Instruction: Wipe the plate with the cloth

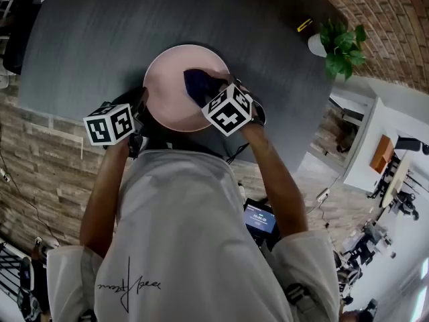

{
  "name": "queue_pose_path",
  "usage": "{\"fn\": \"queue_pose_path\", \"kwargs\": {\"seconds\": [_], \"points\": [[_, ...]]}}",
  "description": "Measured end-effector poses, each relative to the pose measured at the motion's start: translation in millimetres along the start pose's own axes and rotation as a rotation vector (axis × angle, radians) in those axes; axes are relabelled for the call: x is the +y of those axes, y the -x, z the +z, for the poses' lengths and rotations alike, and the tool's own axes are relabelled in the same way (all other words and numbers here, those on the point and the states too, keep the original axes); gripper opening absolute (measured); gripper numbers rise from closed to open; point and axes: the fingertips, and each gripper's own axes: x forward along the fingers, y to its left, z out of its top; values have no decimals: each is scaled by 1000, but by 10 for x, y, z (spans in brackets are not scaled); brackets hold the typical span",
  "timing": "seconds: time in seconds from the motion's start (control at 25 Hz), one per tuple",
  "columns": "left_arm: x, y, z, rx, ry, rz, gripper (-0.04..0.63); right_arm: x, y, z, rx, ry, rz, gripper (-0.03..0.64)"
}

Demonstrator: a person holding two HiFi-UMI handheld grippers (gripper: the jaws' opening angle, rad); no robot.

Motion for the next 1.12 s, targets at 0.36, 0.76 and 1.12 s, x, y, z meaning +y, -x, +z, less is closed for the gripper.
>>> {"fn": "queue_pose_path", "kwargs": {"seconds": [0.36, 0.76, 1.12], "points": [[-38, 111, 92, -18, -24, -17, 127, -79, 63, 88, -85, -17, -53, 130], [-157, 313, 223, -108, -107, 7, 18, 54, 328, 200, -215, -134, -40, 124], [-374, 547, 356, -188, -180, 10, 18, 223, 701, 339, -375, -273, -29, 121]]}}
